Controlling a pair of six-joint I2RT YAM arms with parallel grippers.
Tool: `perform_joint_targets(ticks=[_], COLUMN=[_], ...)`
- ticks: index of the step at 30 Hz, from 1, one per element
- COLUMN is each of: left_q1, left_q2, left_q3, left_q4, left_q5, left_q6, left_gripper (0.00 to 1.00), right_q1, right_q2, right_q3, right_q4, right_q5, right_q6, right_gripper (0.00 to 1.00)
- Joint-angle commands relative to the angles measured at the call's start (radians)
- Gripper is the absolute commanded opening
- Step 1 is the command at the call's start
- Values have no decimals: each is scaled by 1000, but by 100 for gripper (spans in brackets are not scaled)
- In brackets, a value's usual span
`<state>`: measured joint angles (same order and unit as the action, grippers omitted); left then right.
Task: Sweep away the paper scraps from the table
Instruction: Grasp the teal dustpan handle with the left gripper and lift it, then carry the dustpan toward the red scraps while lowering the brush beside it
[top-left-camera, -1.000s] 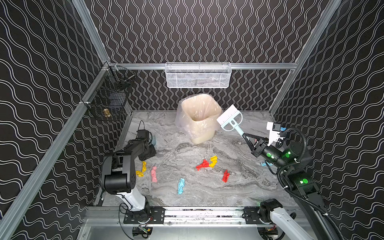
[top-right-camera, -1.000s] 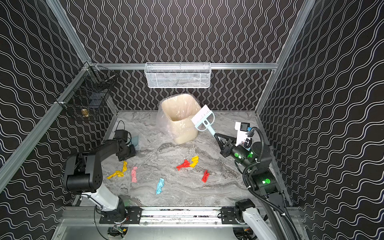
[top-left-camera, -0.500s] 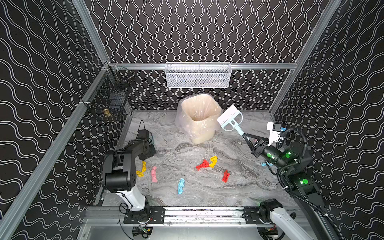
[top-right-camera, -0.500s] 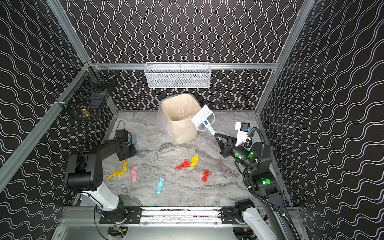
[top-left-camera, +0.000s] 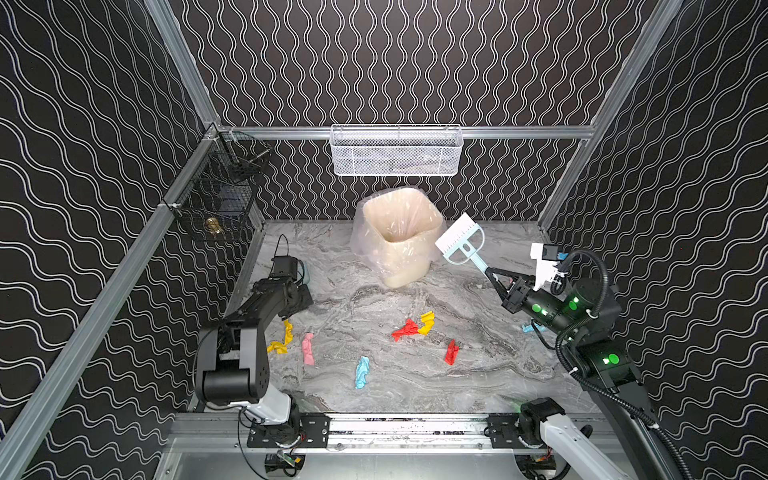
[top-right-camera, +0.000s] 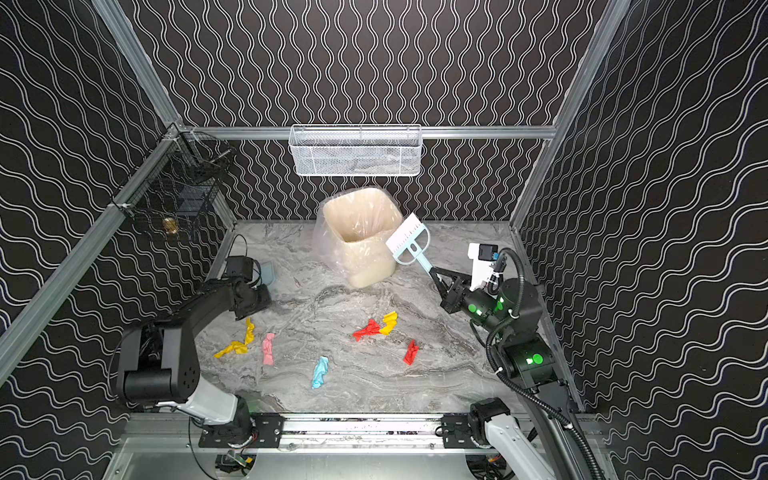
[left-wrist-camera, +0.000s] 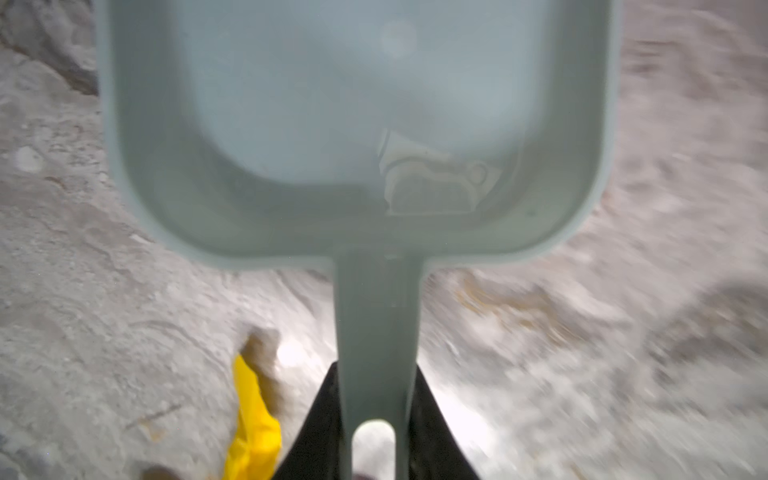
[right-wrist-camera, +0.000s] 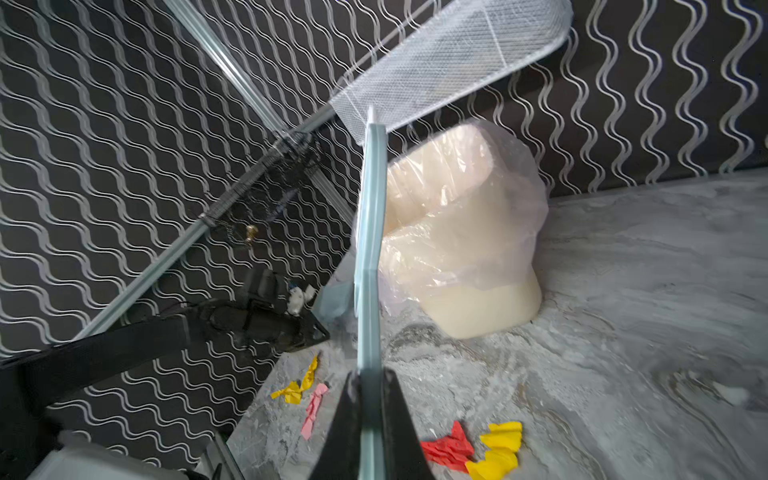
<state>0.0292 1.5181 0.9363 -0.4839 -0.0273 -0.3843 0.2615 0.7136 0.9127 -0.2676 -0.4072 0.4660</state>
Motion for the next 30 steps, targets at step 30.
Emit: perform_joint_targets(ticks=[30], left_q1=[-1044], left_q2=[-206], left_q3=[86], left_q4=[-551], left_q5=[-59], left_q6=[-111], left_gripper=[0], right_q1=[71], right_q2=[229], right_q3=[239], right_q4=[-889], right_q5=[418], right_q6=[-128], right_gripper=[0])
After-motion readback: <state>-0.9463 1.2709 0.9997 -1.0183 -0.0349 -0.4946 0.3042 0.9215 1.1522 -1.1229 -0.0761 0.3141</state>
